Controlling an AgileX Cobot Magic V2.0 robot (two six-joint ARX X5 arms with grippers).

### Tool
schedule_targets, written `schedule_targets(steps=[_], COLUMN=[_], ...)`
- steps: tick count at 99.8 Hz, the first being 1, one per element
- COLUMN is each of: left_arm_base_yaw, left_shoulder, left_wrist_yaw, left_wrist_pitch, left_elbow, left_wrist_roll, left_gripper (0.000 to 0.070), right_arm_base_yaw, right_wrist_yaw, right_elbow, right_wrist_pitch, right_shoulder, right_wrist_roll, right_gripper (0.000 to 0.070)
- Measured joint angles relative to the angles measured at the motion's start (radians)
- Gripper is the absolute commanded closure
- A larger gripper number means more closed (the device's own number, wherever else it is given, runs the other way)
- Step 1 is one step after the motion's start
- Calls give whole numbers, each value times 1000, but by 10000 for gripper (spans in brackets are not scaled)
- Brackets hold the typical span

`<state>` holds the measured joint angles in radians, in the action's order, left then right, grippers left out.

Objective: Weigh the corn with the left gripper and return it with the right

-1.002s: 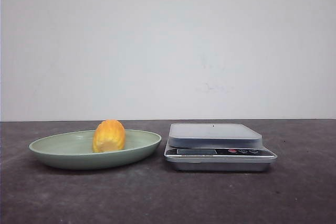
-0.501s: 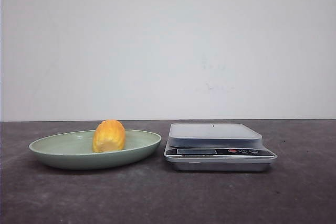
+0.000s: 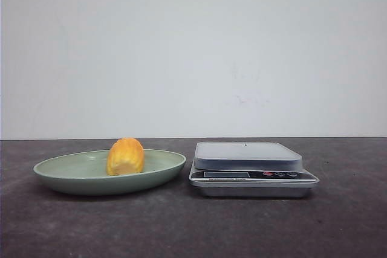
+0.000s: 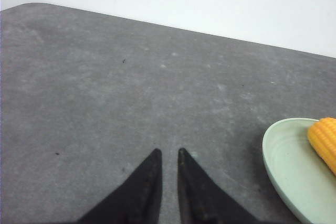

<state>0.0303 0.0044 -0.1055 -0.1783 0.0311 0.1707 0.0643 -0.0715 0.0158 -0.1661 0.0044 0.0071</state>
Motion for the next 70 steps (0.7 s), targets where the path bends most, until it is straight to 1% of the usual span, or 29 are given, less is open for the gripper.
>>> schedule_targets(steps=[24, 38, 70], left_arm_base_yaw=[0, 0, 0], left_shoulder=[0, 0, 0], left_wrist_yaw=[0, 0, 0], left_wrist_pitch=[0, 0, 0], left_elbow=[0, 0, 0], left_wrist_roll=[0, 0, 0], left_gripper=[689, 689, 689], right_arm_base_yaw=[0, 0, 8], right_wrist_yaw=[0, 17, 19], right_elbow=[0, 0, 0], right_wrist_pitch=[0, 0, -1], right_shoulder=[0, 0, 0], right_wrist_roll=[0, 27, 43], right_gripper=[695, 695, 695])
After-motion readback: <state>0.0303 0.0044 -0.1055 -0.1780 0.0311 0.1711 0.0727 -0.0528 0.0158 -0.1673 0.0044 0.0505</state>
